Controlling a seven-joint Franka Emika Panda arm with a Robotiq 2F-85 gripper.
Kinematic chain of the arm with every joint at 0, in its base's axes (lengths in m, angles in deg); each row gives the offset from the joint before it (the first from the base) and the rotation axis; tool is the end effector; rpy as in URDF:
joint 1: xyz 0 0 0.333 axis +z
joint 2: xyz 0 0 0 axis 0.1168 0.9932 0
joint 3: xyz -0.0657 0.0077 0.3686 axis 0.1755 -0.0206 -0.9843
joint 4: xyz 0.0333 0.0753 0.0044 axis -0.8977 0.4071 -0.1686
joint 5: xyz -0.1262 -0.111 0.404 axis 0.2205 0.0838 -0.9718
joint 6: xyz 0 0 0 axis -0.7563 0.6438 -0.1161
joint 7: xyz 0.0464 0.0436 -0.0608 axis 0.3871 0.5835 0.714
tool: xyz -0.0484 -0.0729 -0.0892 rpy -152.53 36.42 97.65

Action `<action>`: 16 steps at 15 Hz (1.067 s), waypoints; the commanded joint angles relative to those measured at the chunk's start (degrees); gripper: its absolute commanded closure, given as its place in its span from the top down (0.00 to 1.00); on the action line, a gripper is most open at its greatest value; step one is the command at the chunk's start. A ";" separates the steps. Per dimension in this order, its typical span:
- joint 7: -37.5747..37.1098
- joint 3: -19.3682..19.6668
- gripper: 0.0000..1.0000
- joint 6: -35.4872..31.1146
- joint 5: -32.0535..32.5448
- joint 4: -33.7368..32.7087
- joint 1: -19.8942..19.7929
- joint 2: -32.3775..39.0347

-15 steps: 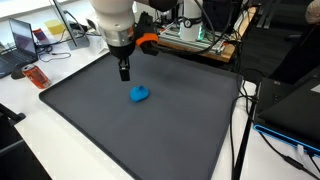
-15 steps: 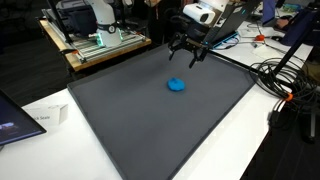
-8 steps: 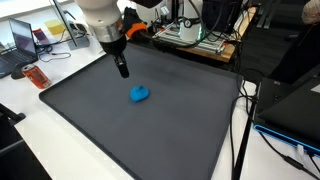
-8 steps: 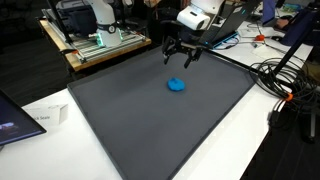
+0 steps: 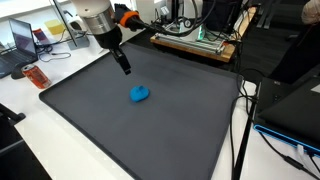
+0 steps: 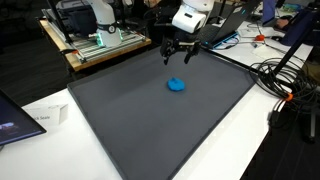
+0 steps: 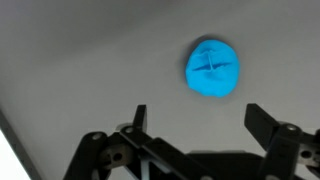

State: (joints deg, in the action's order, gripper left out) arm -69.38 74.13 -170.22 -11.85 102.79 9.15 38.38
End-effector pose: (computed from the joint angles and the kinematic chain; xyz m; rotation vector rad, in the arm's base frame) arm 0.7154 0.0073 0.3109 2.9432 -0.6445 -0.2309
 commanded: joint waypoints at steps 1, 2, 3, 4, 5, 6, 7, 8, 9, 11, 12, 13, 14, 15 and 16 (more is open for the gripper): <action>7.99 -0.54 1.00 -3.17 -5.65 3.57 -2.26 -2.41; 9.89 -0.58 1.00 -3.62 -6.79 3.89 -2.77 -2.45; 11.64 -0.59 1.00 -4.14 -7.72 4.26 -3.20 -2.51; 13.53 -0.71 1.00 -4.52 -8.78 4.46 -3.71 -2.44; 15.31 -0.77 1.00 -4.98 -9.61 4.71 -4.14 -2.39; 17.04 -0.87 1.00 -5.31 -10.48 4.83 -4.60 -2.20; 18.85 -1.01 1.00 -6.22 -11.34 5.28 -5.03 -2.16; 20.76 -1.16 1.00 -7.95 -12.15 6.15 -5.41 -2.30; 23.08 -1.36 1.00 -10.03 -12.72 7.14 -5.75 -2.51; 26.87 -1.95 1.00 -13.87 -14.34 8.76 -6.52 -2.54; 28.73 -2.30 1.00 -15.51 -15.13 9.48 -6.90 -2.55; 31.42 -2.80 1.00 -17.55 -15.72 10.66 -7.37 -2.74; 33.67 -3.21 1.00 -19.20 -16.14 11.56 -7.75 -2.82; 35.93 -3.70 1.00 -20.83 -16.50 12.54 -8.20 -2.87; 38.11 -4.11 1.00 -22.10 -16.58 13.42 -8.61 -2.97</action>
State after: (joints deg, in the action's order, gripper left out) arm -38.03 72.04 -188.24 -26.16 111.68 2.63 37.73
